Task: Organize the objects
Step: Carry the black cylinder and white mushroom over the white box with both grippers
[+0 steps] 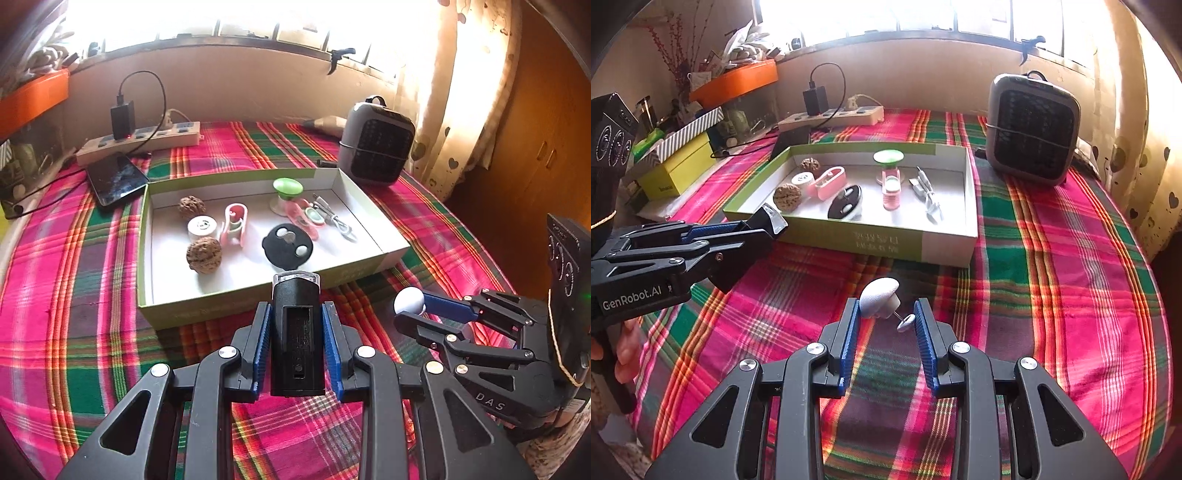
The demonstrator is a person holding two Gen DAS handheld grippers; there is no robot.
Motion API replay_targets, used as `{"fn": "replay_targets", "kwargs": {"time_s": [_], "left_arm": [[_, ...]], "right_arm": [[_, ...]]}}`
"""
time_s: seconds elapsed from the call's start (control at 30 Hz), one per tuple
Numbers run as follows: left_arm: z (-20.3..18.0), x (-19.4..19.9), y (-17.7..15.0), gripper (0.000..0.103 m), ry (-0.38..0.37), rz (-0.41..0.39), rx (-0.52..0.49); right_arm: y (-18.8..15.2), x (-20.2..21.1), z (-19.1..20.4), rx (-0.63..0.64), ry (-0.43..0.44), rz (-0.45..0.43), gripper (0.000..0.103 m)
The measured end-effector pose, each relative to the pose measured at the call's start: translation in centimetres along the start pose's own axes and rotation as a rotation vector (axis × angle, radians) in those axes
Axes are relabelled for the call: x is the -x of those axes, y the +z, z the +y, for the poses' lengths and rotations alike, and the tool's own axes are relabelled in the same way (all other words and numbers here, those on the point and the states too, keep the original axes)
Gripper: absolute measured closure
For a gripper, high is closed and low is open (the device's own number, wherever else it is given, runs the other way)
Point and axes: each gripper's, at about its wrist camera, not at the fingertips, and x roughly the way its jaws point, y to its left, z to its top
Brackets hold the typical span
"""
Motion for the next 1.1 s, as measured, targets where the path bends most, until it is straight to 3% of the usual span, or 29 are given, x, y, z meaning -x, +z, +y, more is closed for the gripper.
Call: {"fn": "replay_targets", "kwargs": {"time_s": [0.73, 1.1], "left_arm": [[6.0, 0.1, 3.7, 0.078, 0.095, -0.029, 0.086], [8.6, -1.7, 5.0, 0.078, 0.101, -0.01, 0.133]], "right_arm": [[4.1, -1.1, 0.4, 0.018, 0.008, -0.033, 0.072], [5.3, -2.5, 0.6, 0.021, 0.018, -0.026, 0.072]]}}
